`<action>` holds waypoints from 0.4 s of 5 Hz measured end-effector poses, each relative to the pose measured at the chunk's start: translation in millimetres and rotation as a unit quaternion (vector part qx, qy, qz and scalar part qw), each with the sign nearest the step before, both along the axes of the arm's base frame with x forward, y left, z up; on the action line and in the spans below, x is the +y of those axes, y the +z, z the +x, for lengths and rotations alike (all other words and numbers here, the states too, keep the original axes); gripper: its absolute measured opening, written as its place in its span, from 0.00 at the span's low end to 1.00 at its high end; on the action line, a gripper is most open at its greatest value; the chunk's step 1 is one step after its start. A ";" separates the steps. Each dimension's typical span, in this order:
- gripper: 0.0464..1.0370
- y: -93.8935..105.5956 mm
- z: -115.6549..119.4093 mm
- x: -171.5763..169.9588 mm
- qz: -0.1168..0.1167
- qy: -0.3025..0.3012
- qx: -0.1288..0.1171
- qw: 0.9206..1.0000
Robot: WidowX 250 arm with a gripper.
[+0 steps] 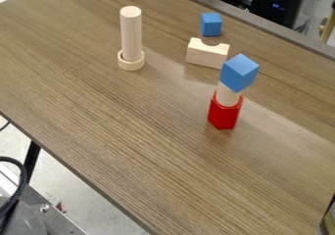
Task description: Put the blue cube on top of the tower with the other blue cube
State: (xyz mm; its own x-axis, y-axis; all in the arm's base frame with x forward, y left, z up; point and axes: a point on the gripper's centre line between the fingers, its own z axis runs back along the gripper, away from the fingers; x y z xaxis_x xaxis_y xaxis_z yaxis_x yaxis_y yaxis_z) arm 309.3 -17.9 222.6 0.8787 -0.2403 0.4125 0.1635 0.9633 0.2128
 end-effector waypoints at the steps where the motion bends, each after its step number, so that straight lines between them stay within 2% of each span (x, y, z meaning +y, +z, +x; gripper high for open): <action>1: 0.96 -8.7 0.0 0.3 0.001 0.001 0.015 1.000; 2: 0.96 -28.6 27.4 4.0 -0.004 0.014 0.033 0.999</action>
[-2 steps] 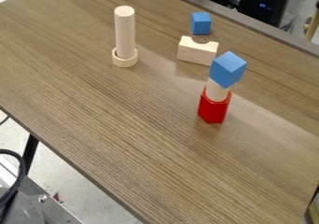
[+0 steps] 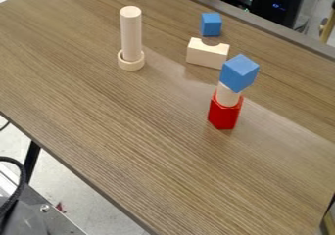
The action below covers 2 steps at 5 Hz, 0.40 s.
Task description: Put the blue cube on top of the tower with the other blue cube
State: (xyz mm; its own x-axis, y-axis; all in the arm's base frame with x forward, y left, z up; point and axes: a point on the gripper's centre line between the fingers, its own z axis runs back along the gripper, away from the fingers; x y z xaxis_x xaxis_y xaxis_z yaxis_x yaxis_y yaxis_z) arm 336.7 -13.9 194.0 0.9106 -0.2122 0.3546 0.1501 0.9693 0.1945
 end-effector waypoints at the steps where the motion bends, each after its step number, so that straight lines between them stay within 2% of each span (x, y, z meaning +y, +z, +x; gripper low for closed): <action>1: 0.96 -7.4 28.0 15.0 -0.002 0.021 0.000 1.000; 2: 0.96 -11.8 56.6 32.7 0.000 0.038 -0.005 0.999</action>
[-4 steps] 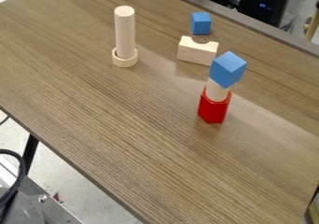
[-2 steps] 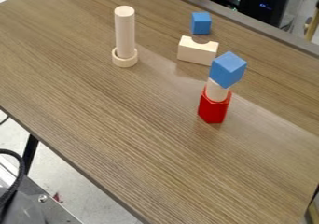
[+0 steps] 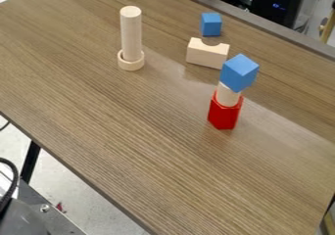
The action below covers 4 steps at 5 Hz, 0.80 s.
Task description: Put the blue cube on top of the tower with the other blue cube
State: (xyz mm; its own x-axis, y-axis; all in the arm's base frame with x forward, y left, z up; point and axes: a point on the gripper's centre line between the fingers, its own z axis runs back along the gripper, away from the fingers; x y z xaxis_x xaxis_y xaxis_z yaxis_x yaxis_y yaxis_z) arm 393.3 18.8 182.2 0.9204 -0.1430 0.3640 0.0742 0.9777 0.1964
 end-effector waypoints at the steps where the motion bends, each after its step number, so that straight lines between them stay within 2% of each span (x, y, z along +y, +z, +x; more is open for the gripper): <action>1: 0.96 -10.6 21.8 21.9 -0.001 0.024 -0.003 1.000; 2: 0.96 -29.5 35.9 36.1 -0.018 0.023 -0.005 1.000; 3: 0.96 -54.1 44.4 47.6 -0.027 0.003 0.001 1.000; 4: 0.96 -75.2 47.8 54.4 -0.048 -0.001 0.010 0.999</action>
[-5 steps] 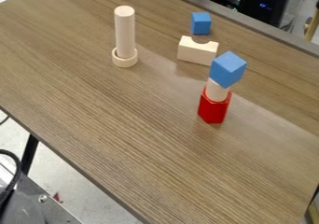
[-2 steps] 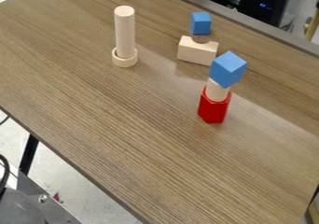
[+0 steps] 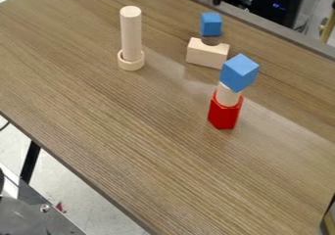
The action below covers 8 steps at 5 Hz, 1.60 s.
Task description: Put the blue cube on top of the tower with the other blue cube
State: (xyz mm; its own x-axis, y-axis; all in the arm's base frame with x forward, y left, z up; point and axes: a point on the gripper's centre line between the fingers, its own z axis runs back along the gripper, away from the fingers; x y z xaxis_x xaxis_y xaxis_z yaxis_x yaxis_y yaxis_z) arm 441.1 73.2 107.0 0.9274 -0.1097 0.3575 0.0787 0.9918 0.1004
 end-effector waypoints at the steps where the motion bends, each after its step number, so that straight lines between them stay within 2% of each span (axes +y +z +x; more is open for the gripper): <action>1: 0.96 -10.4 9.8 8.0 -0.014 0.002 -0.005 1.000; 3: 0.96 -28.6 35.1 6.6 -0.020 -0.033 -0.030 0.999; 5: 0.96 -53.9 43.7 13.1 -0.023 -0.043 -0.027 0.998; 7: 0.93 -61.1 39.5 5.9 -0.034 -0.080 -0.023 0.996; 8: 0.65 -73.7 30.2 6.5 -0.029 -0.085 -0.004 0.996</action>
State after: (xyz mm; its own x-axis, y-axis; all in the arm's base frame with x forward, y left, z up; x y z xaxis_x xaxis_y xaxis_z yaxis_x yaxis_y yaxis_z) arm 471.3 79.7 33.3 0.8938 -0.2450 0.3757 0.2462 0.9682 0.0457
